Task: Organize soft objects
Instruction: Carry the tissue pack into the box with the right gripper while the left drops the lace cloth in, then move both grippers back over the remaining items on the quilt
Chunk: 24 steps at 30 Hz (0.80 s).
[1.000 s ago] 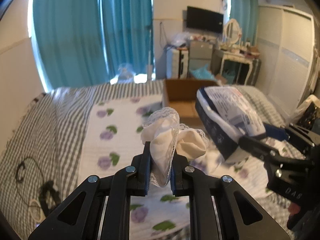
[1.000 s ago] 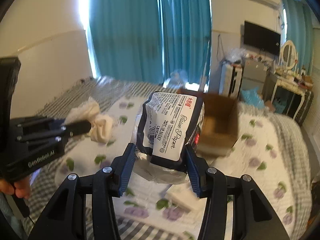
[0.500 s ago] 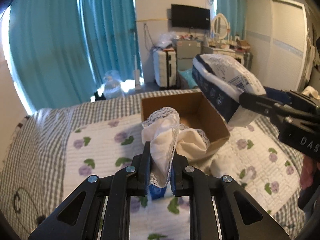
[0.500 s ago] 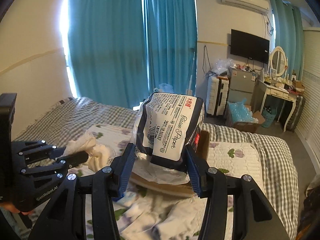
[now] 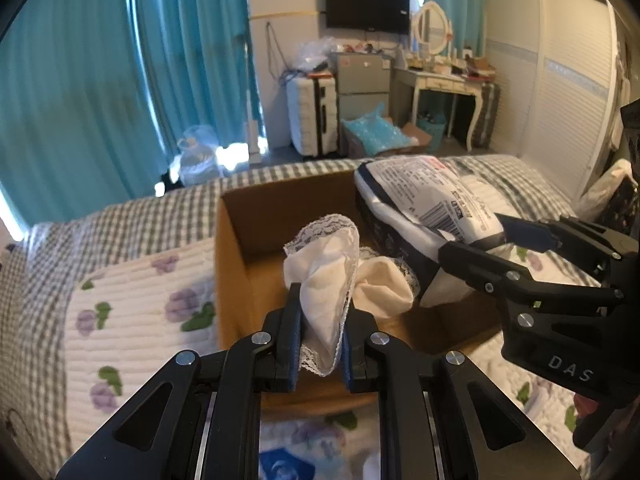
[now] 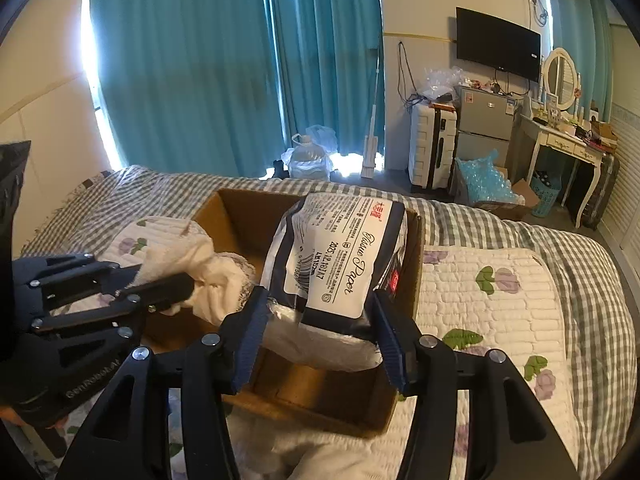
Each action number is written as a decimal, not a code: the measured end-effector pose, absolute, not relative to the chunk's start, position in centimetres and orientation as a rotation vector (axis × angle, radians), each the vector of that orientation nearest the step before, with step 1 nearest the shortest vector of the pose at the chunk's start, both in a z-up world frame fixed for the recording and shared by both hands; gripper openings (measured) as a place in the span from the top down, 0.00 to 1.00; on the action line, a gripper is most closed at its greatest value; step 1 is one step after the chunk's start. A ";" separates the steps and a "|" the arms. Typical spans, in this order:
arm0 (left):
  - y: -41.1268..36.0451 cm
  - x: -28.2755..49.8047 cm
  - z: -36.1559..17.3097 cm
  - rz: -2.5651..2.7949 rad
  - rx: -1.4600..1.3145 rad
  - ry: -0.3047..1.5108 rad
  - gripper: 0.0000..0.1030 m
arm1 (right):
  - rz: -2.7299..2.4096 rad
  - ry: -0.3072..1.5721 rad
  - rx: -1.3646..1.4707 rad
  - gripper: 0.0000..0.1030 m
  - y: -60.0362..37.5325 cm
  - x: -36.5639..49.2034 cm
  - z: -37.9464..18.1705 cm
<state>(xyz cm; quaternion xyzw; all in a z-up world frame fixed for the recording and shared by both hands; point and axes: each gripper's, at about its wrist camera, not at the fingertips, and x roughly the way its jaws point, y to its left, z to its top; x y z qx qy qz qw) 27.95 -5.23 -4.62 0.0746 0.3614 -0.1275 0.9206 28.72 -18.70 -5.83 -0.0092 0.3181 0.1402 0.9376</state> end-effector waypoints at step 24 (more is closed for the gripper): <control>-5.8 16.9 6.5 -0.203 0.155 0.555 0.19 | 0.125 0.501 -0.087 0.00 -22.5 16.1 7.2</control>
